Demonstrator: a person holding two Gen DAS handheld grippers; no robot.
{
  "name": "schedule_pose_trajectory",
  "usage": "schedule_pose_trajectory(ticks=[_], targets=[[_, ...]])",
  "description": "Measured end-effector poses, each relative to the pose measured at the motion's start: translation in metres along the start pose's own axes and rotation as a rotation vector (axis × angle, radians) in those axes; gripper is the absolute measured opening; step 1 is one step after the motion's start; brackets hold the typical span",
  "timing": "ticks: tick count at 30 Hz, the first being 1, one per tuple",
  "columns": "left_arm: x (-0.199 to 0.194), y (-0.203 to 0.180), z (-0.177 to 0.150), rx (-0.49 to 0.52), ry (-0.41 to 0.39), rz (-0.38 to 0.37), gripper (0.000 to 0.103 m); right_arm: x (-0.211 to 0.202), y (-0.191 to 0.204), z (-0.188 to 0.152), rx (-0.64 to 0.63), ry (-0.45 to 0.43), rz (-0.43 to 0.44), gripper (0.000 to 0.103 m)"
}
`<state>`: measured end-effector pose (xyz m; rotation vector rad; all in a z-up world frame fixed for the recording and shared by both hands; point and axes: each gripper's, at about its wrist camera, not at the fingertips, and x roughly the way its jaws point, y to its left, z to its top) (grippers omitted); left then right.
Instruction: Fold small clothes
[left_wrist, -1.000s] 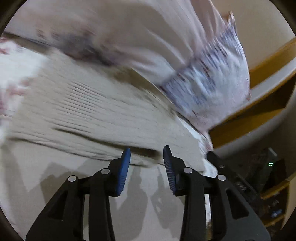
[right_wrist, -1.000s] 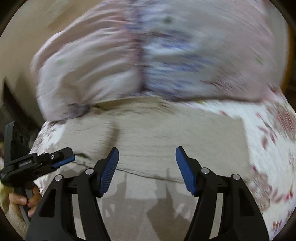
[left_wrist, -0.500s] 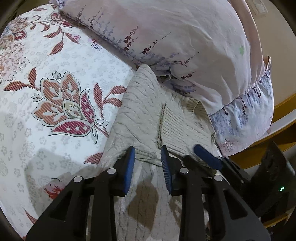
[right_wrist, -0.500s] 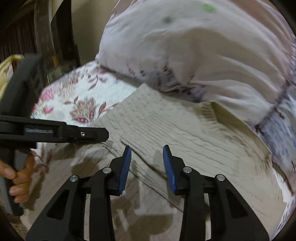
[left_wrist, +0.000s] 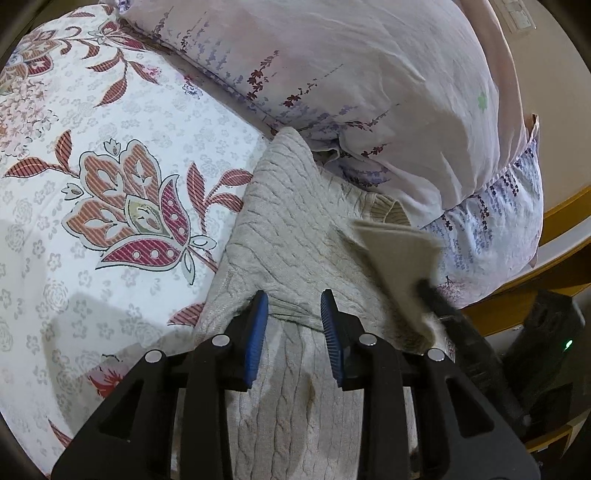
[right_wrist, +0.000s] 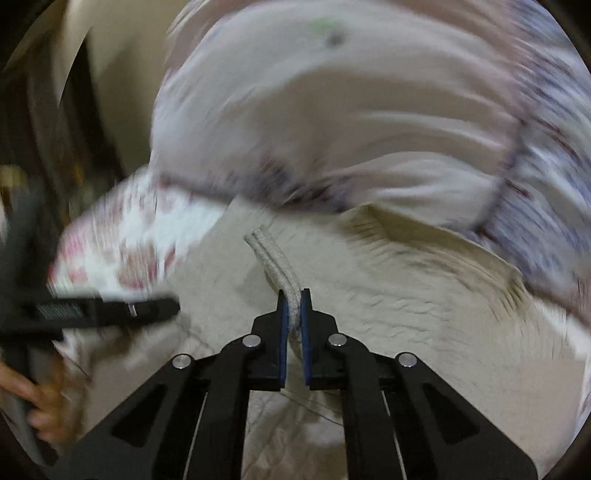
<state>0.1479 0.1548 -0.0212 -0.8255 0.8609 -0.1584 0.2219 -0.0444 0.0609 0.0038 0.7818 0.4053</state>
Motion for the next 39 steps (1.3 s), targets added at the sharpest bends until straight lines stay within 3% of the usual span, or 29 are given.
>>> schedule_pose_trajectory(ticks=[5,8,11,13,15,19,23,26,27,28,29,33,39], targets=[[0.000,-0.001,0.001,-0.006,0.005,-0.023,0.039,-0.068,-0.090,-0.016,0.374,-0.140,-0.002,0.006],[-0.001,-0.003,0.000,-0.003,0.008,-0.042,0.046,-0.091,-0.137,-0.052,0.553,-0.127,-0.072,0.007],[-0.003,-0.006,-0.002,0.017,0.012,-0.050,0.053,-0.092,-0.171,-0.083,0.672,-0.019,-0.138,0.021],[-0.007,-0.008,-0.005,0.032,0.020,-0.058,0.055,-0.101,-0.195,-0.097,0.776,-0.016,-0.143,0.037],[-0.010,-0.010,-0.007,0.051,0.026,-0.056,0.056,-0.107,-0.214,-0.100,0.833,-0.031,-0.141,0.043],[-0.018,-0.013,-0.011,0.087,0.033,-0.030,0.058,-0.094,-0.226,-0.094,0.855,0.030,-0.129,0.042],[-0.020,-0.008,-0.013,0.082,0.044,-0.022,0.058,-0.082,-0.233,-0.097,0.882,0.067,-0.103,0.030],[-0.019,-0.009,-0.014,0.090,0.051,-0.013,0.058,-0.076,-0.227,-0.097,0.857,0.078,-0.100,0.027],[-0.019,-0.009,-0.014,0.095,0.053,-0.009,0.058,-0.074,-0.227,-0.096,0.846,0.083,-0.106,0.024],[-0.017,-0.009,-0.014,0.099,0.056,-0.005,0.059,-0.075,-0.227,-0.096,0.841,0.082,-0.104,0.011],[-0.016,-0.009,-0.014,0.100,0.059,-0.003,0.059,-0.077,-0.226,-0.095,0.841,0.069,-0.099,0.009],[-0.013,-0.008,-0.016,0.100,0.062,0.000,0.059,-0.099,-0.212,-0.083,0.750,-0.029,-0.154,0.008],[-0.013,-0.008,-0.015,0.102,0.063,0.001,0.059,-0.085,-0.214,-0.094,0.745,0.062,-0.254,0.008]])
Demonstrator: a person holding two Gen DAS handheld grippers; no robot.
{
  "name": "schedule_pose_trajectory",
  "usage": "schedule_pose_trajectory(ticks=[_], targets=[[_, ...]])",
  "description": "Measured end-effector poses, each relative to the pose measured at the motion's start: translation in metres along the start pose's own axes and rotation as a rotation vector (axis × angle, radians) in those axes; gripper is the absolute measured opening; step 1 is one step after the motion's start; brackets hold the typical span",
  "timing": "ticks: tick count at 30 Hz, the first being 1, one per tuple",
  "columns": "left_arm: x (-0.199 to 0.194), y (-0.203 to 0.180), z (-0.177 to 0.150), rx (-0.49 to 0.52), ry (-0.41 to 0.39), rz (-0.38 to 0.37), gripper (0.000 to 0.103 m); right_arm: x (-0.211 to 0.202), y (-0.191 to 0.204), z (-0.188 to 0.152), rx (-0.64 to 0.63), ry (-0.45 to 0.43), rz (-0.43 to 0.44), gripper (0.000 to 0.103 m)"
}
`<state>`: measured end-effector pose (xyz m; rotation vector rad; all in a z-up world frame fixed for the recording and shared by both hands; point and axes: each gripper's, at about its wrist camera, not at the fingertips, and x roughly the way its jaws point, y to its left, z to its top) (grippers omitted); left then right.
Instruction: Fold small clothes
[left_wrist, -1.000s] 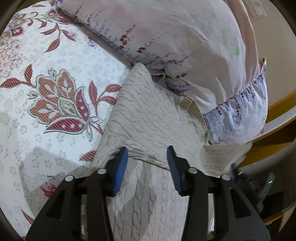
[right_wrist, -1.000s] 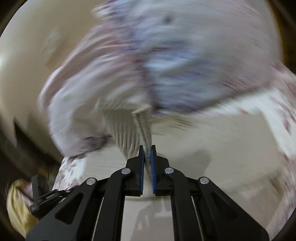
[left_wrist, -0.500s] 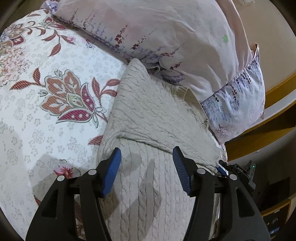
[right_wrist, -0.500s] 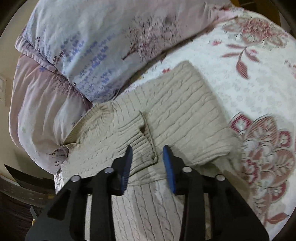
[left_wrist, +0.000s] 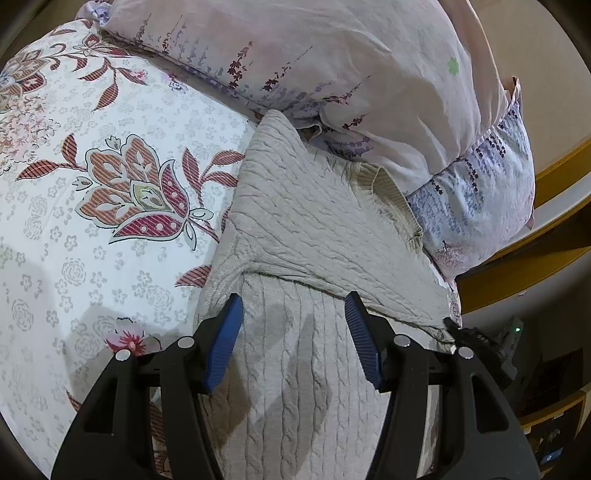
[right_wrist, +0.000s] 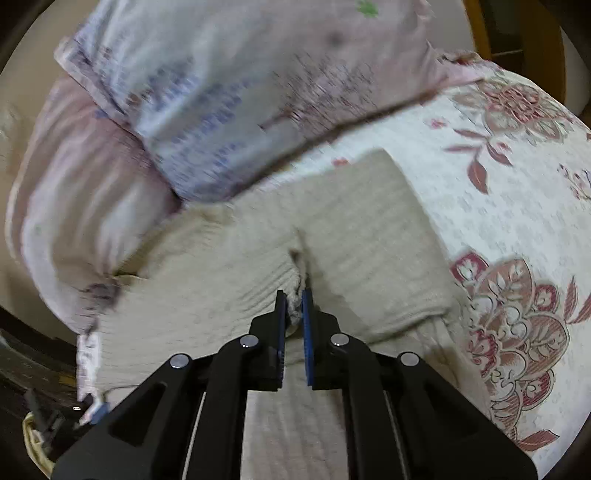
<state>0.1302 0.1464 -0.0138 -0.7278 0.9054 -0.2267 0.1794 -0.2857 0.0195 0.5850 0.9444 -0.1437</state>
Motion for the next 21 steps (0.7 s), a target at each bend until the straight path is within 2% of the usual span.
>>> schedule_pose_trajectory(ticks=[4,5,6,8,11,14,21], targets=[[-0.005,-0.001,-0.004,0.004,0.002,-0.008,0.059,0.006,0.005,-0.002,-0.046,0.016,-0.049,0.010],[-0.008,-0.001,-0.005,0.004,0.004,-0.012,0.059,0.004,0.006,-0.002,-0.053,0.025,-0.041,0.016],[-0.011,-0.001,-0.007,0.007,0.005,-0.016,0.059,0.001,0.005,-0.002,-0.052,0.033,-0.026,0.018],[-0.021,-0.001,-0.014,0.022,0.002,-0.018,0.059,-0.010,0.002,-0.005,-0.050,0.042,0.032,0.038],[-0.040,0.001,-0.025,0.039,0.003,-0.021,0.059,-0.036,-0.010,-0.013,-0.066,0.041,0.087,0.052],[-0.059,0.004,-0.041,0.057,0.005,-0.017,0.060,-0.063,-0.030,-0.024,-0.071,0.056,0.126,0.054],[-0.093,0.016,-0.090,0.064,0.040,-0.010,0.060,-0.105,-0.088,-0.065,-0.028,0.117,0.110,0.054]])
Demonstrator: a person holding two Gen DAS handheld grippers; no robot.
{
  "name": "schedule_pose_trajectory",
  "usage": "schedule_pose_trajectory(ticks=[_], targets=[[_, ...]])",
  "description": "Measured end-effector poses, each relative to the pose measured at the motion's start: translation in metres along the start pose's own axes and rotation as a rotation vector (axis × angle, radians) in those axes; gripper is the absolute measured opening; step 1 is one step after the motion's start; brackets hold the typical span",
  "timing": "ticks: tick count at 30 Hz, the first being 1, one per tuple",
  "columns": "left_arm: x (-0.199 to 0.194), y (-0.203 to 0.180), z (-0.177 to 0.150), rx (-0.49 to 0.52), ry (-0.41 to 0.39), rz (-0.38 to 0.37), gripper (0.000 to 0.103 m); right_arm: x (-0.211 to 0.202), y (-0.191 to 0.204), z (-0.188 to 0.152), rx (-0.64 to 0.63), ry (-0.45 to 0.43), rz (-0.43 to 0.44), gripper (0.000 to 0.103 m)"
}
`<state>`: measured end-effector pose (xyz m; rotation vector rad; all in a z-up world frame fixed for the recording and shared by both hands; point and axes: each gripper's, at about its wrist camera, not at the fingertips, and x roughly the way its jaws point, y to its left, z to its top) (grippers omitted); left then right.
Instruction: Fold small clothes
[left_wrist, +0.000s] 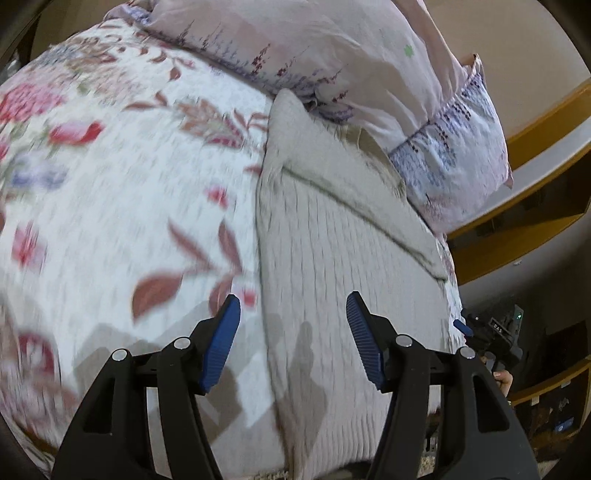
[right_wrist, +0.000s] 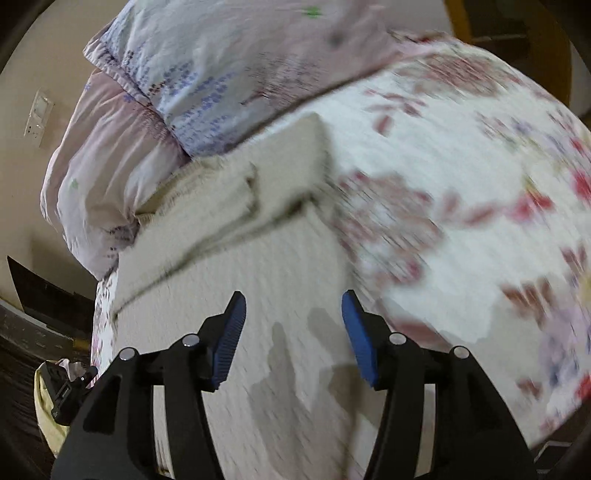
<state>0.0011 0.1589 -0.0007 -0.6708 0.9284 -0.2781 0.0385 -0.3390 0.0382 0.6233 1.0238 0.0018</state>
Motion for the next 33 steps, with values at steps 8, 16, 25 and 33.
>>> schedule_pose_trajectory(ticks=[8,16,25,33], targets=[[-0.011,-0.002,-0.044,-0.031,0.050,-0.064,0.060,-0.004,-0.021,-0.056,0.024,0.126,0.103,0.035],[-0.014,-0.007,-0.080,-0.088,0.115,-0.169,0.053,-0.006,-0.009,-0.097,-0.013,0.209,0.258,0.020],[-0.006,-0.014,-0.089,-0.088,0.182,-0.194,0.039,-0.017,0.012,-0.109,-0.118,0.196,0.267,0.017],[0.000,-0.025,-0.076,-0.032,0.171,-0.136,0.007,-0.036,0.029,-0.106,-0.235,0.064,0.197,0.008]])
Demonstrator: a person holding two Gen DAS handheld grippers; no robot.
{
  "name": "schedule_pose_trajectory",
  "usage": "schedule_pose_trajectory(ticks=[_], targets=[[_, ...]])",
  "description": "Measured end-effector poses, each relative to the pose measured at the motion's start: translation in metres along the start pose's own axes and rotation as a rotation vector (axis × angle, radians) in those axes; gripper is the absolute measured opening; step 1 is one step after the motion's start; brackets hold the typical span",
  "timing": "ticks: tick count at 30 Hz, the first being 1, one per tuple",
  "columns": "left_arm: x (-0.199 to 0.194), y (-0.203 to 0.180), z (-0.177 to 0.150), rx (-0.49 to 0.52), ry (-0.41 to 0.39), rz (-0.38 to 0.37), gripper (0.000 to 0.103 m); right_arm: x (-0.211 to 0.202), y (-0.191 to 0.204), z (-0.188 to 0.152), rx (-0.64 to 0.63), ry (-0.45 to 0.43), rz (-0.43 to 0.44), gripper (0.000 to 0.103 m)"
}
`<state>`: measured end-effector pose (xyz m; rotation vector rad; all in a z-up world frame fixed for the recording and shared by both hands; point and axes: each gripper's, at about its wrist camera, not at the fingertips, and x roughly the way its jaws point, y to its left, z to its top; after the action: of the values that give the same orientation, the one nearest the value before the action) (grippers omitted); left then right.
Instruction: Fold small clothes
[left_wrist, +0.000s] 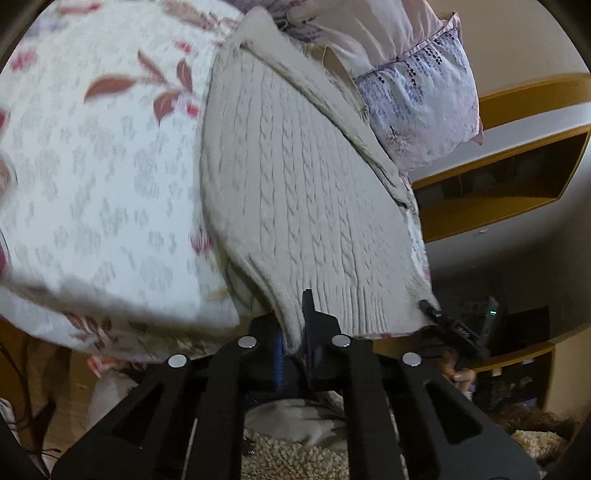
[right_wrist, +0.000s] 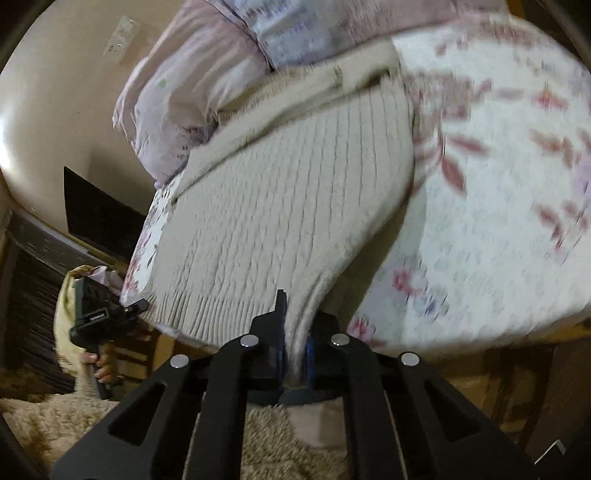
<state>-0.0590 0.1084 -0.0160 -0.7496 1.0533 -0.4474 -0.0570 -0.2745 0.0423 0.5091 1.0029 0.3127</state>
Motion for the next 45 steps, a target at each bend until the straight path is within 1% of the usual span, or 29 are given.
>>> schedule_pose_trajectory(ticks=[3,8,15,17,23,27,29,33,38,40,45], targets=[[-0.008,-0.010,0.010,0.055,-0.041,0.035,0.007,-0.014,0.012,0.011,-0.081,-0.102,-0.061,0.007],[-0.021,-0.026,0.036,0.139,-0.137,0.111,0.006,-0.027,0.027,0.027,-0.187,-0.232,-0.163,0.007],[-0.042,-0.060,0.075,0.271,-0.307,0.214,0.005,-0.035,0.052,0.050,-0.336,-0.396,-0.290,0.007],[-0.045,-0.071,0.088,0.310,-0.353,0.240,0.005,-0.036,0.061,0.061,-0.375,-0.444,-0.323,0.007],[-0.042,-0.095,0.132,0.390,-0.436,0.282,0.005,-0.026,0.073,0.103,-0.420,-0.533,-0.387,0.007],[-0.035,-0.108,0.163,0.414,-0.477,0.293,0.005,-0.011,0.075,0.135,-0.436,-0.570,-0.428,0.007],[-0.028,-0.112,0.183,0.414,-0.492,0.296,0.005,-0.002,0.076,0.148,-0.433,-0.578,-0.442,0.007],[-0.009,-0.112,0.207,0.424,-0.501,0.325,0.005,0.018,0.070,0.172,-0.418,-0.576,-0.467,0.007],[0.023,-0.091,0.243,0.360,-0.486,0.337,0.005,0.051,0.054,0.198,-0.363,-0.537,-0.483,0.007],[0.039,-0.077,0.255,0.319,-0.471,0.341,0.005,0.069,0.044,0.209,-0.329,-0.498,-0.484,0.007],[0.077,-0.041,0.275,0.211,-0.401,0.352,0.005,0.120,0.006,0.235,-0.193,-0.333,-0.481,0.007]])
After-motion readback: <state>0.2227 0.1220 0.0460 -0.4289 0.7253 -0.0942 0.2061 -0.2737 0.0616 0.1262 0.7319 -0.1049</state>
